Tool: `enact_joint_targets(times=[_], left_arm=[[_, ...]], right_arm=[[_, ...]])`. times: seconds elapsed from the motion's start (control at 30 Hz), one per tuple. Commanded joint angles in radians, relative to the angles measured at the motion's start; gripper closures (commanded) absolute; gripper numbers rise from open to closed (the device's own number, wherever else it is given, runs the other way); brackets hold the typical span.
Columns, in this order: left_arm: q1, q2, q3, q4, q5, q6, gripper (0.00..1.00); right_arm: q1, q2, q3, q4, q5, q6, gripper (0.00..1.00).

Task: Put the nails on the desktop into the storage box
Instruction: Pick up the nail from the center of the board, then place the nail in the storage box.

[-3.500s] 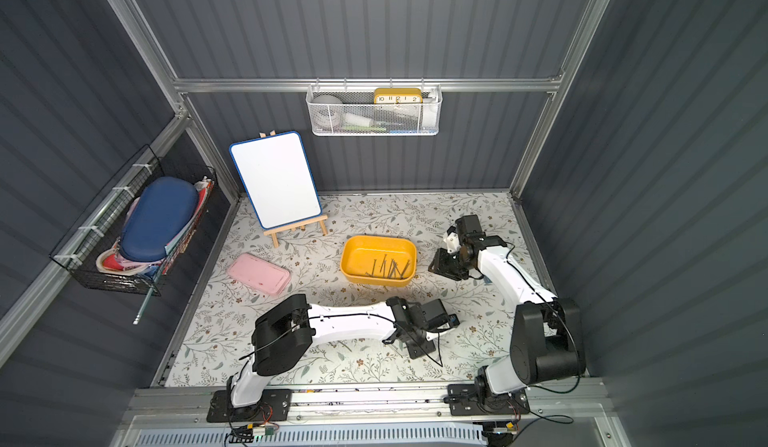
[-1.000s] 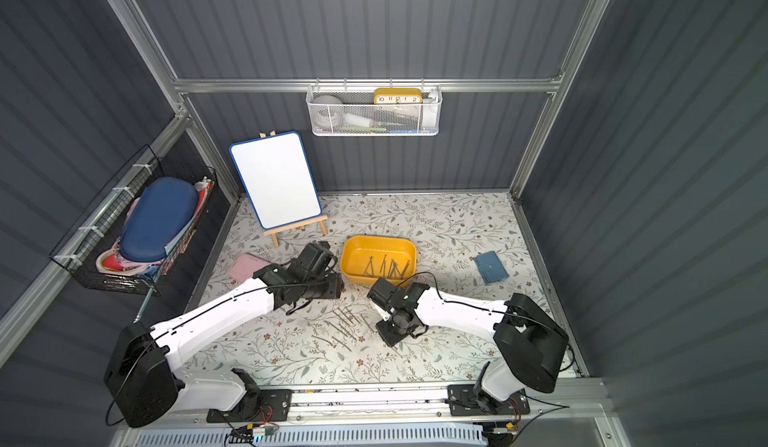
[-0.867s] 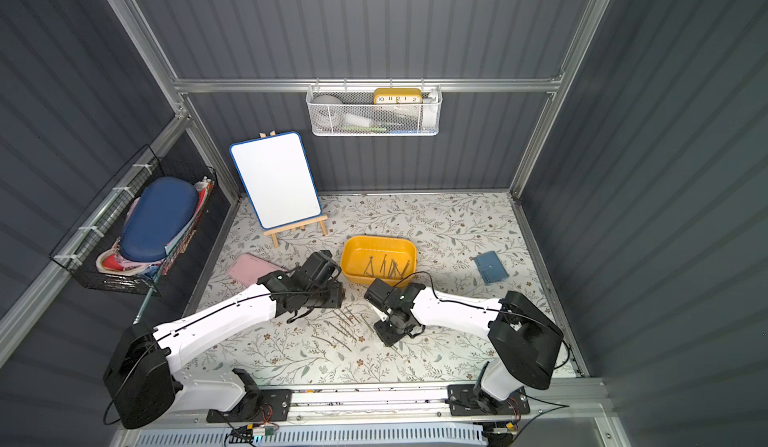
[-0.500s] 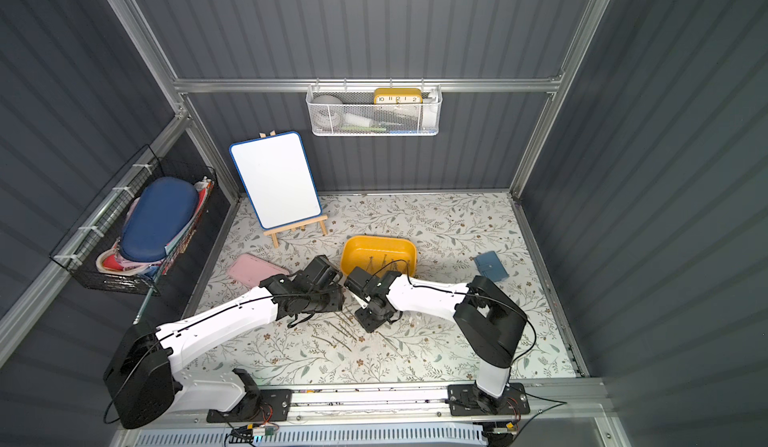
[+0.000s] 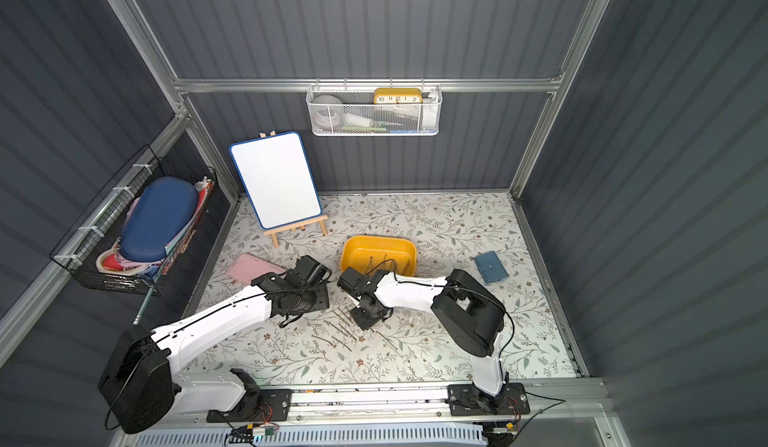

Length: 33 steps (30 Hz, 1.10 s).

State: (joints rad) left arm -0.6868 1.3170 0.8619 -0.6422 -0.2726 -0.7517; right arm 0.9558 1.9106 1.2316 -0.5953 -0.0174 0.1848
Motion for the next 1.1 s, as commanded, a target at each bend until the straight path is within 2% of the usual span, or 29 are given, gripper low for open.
enact_joint_targets(times=[0.0,0.07,0.1,0.13,0.33,0.63,0.73,0.87,0.97,1.07], left_arm=[[0.009,-0.025,-0.014,-0.042,-0.029,-0.001,0.39],[0.015,-0.032,-0.015,-0.045,-0.033,0.005,0.39],[0.019,-0.035,-0.016,-0.046,-0.035,0.006,0.38],[0.019,-0.038,-0.017,-0.045,-0.036,0.009,0.38],[0.026,-0.033,-0.018,-0.038,-0.035,0.021,0.38],[0.029,-0.034,-0.044,0.020,-0.016,0.046,0.38],[0.029,-0.035,-0.053,0.032,-0.010,0.050,0.38],[0.029,-0.036,-0.065,0.058,0.005,0.057,0.38],[0.029,-0.026,-0.063,0.068,0.014,0.064,0.38],[0.029,-0.017,-0.060,0.077,0.020,0.071,0.39]], right_arm=[[0.006,0.058,-0.009,-0.019,0.009,-0.003,0.81],[0.006,0.070,-0.015,-0.021,0.008,0.000,0.91],[0.006,0.076,-0.019,-0.019,0.003,0.003,0.99],[0.007,0.082,-0.023,-0.019,0.003,0.006,1.00],[-0.007,0.077,-0.022,-0.038,0.020,0.030,1.00],[-0.076,-0.183,0.101,-0.149,-0.067,0.046,1.00],[-0.137,-0.242,0.178,-0.204,-0.096,0.104,1.00],[-0.289,-0.273,0.197,-0.157,-0.121,0.193,1.00],[-0.379,-0.234,0.202,-0.093,-0.137,0.222,1.00],[-0.424,-0.142,0.243,-0.079,-0.137,0.223,1.00]])
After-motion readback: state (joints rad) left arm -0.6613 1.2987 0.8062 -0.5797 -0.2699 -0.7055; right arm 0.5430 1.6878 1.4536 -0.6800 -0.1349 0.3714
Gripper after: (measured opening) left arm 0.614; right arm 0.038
